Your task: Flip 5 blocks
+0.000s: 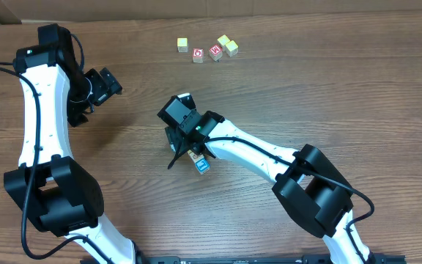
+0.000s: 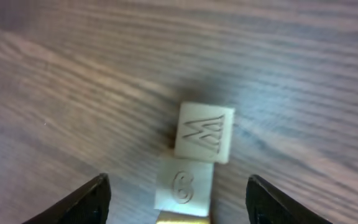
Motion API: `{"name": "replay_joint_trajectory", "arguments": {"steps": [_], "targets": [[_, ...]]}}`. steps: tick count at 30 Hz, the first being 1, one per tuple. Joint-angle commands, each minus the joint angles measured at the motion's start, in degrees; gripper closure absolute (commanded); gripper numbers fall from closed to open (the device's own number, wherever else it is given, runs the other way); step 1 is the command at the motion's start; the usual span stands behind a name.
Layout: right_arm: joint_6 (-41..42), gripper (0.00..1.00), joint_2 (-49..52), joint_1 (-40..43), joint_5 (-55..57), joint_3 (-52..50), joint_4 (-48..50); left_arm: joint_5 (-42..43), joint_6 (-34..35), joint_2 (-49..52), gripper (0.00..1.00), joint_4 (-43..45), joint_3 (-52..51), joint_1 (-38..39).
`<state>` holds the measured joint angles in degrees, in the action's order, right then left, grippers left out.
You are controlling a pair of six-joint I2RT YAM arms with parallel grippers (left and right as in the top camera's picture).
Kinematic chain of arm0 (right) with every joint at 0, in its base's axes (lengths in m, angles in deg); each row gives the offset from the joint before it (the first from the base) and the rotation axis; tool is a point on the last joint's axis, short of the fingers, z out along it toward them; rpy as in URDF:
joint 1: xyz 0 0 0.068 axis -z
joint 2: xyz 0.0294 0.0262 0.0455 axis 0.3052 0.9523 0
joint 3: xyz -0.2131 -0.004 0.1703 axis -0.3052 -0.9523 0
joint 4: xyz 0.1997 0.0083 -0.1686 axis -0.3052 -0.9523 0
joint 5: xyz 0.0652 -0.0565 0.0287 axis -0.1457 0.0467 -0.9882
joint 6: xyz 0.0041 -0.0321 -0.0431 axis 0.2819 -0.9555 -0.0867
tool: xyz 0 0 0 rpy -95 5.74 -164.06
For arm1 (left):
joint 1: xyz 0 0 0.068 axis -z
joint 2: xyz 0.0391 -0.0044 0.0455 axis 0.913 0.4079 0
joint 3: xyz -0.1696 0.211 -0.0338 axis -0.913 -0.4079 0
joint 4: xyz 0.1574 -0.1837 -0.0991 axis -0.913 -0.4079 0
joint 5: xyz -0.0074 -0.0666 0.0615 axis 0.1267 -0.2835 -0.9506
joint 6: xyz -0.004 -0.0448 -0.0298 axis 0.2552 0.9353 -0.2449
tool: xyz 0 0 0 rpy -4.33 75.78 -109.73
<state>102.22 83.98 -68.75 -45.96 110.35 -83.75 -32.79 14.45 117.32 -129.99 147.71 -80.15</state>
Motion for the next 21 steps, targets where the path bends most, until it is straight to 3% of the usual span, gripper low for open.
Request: {"name": "replay_joint_trajectory", "arguments": {"steps": [1,11,21], "targets": [[-0.1,0.27,-0.2,1.4,3.0,1.2,1.8,-0.7,-0.1,-0.9,0.00,0.3,0.5,0.5],[1.8,0.27,0.6,8.8,-12.4,0.8,5.7,-0.7,-0.1,-0.9,0.00,0.3,0.5,0.5],[1.3,0.26,3.8,8.2,-19.5,0.0,7.9,-0.7,-0.1,-0.9,0.00,0.3,0.5,0.5]]}}
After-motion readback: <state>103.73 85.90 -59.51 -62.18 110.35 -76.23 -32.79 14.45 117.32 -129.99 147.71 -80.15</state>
